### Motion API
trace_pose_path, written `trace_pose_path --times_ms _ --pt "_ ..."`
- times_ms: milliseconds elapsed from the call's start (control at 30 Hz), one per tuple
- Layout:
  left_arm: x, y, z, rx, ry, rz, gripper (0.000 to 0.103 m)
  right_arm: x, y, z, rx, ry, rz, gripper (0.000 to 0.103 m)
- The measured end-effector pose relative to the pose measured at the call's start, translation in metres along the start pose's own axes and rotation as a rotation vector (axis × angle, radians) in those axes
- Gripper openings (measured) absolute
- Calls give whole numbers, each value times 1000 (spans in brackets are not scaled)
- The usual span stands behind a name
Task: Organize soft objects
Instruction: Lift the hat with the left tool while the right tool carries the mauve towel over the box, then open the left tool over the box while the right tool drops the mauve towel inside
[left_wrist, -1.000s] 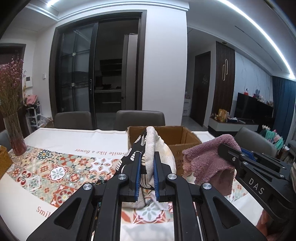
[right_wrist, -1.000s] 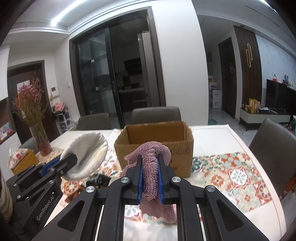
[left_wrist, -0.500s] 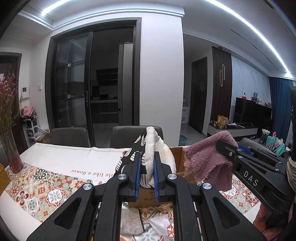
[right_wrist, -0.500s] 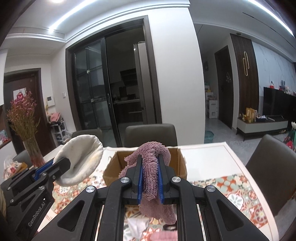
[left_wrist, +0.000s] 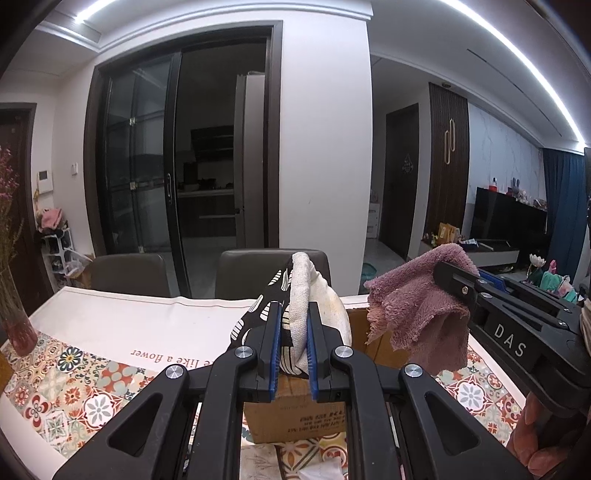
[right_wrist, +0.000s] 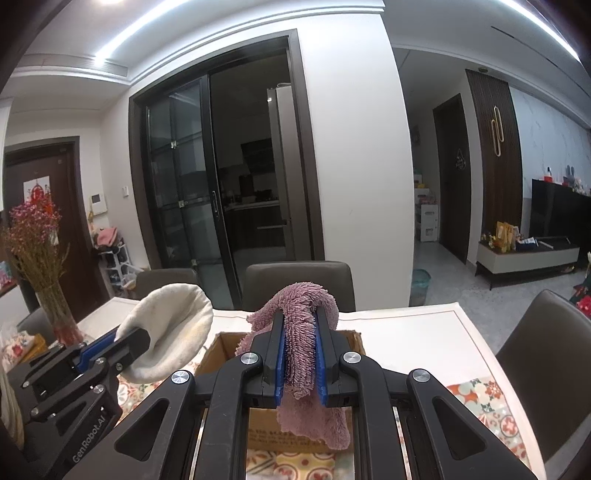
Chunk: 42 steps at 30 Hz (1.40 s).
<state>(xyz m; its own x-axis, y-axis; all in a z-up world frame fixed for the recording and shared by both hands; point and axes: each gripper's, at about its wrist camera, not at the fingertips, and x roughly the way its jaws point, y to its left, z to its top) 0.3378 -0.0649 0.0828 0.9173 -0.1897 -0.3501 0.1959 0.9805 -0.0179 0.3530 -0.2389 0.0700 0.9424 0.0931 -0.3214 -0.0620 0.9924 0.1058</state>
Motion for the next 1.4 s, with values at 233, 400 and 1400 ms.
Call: trace_pose_path --times_ms 233,400,1400 --pt "42 -2 13 -3 63 -21 14 34 -4 9 -34 39 -14 14" --pt "75 1 19 2 129 -47 14 62 -6 12 -51 87 -20 14" --pt "154 -12 -6 27 397 -55 27 156 -33 -28 -60 446 -11 39"
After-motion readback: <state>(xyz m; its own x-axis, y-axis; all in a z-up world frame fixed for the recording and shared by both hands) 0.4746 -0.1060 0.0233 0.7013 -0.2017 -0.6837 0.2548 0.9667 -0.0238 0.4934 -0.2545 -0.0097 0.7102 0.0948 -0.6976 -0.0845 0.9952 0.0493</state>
